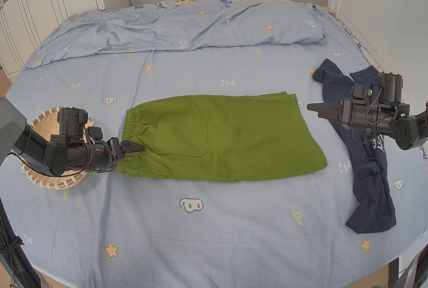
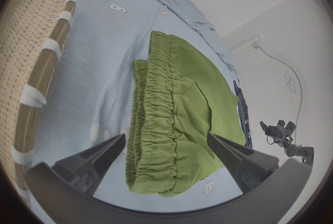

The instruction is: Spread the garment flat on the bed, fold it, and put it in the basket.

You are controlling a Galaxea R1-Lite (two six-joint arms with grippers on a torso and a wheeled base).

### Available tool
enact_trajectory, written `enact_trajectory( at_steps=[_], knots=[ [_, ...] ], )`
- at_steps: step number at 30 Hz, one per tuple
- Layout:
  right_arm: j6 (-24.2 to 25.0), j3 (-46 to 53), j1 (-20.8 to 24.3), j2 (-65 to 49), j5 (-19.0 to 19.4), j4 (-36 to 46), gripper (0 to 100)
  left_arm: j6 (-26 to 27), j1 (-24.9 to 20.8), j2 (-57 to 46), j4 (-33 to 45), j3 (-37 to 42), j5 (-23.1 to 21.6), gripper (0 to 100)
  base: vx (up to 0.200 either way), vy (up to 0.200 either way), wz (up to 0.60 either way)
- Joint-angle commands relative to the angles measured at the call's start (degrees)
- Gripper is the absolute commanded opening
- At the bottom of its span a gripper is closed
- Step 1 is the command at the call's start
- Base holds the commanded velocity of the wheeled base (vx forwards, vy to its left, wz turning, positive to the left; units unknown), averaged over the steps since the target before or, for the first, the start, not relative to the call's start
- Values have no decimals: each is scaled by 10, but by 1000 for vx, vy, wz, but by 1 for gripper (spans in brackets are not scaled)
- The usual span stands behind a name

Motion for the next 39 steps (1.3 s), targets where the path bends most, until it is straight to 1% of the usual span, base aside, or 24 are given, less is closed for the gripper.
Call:
enact_trajectory(
  at_steps=[1,5,7,8,10,15,21,23,26,27,28,29,30,31,32,33,37,38,39],
  knots=[
    [0,0,0,2,1,0,100,-2,4,5,0,-7,1,100,0,0,0],
    [0,0,1,2,0,0,100,-10,4,8,1,-21,-1,100,0,0,0],
    [0,-1,1,2,0,1,100,-28,3,11,4,-33,-7,100,0,0,0],
    [1,-2,1,2,1,0,100,-47,3,19,5,-42,-11,100,0,0,0],
    [1,-4,1,3,0,1,100,-60,0,33,1,-47,-17,100,0,0,0],
    [2,-7,-2,3,1,0,100,-61,3,61,1,-61,-19,100,0,0,0],
    [6,-21,-6,11,0,2,100,-67,2,71,2,-75,-21,100,0,0,0],
    [8,-41,-16,40,-1,4,100,-76,-3,74,8,-84,-31,100,0,0,0],
    [19,-69,-35,74,-1,10,100,-101,-3,76,8,-91,-59,100,0,0,0],
    [30,-84,-41,91,-2,20,100,-115,-1,78,8,-98,-85,100,0,0,0],
    [31,-87,-42,92,-2,22,100,-116,0,78,8,-98,-88,100,0,0,0],
    [33,-102,-45,99,-3,40,100,-120,2,79,8,-100,-101,100,0,0,0],
    [33,-102,-45,99,-3,40,100,-120,2,79,8,-100,-101,100,0,0,0],
    [33,-102,-45,99,-3,40,100,-120,2,79,8,-100,-101,0,0,0,0],
    [33,-129,-45,114,-17,81,100,-122,4,83,8,-103,-105,0,0,0,0],
    [31,-139,-45,120,-22,96,100,-122,4,85,8,-104,-105,0,0,0,0],
    [28,-176,-46,135,-26,151,100,-122,5,85,8,-103,-105,0,0,0,0],
    [28,-176,-46,135,-26,151,100,-122,5,85,8,-103,-105,0,0,0,0],
    [26,-194,-51,146,-26,175,100,-122,6,85,8,-101,-105,0,0,0,0]
  ],
)
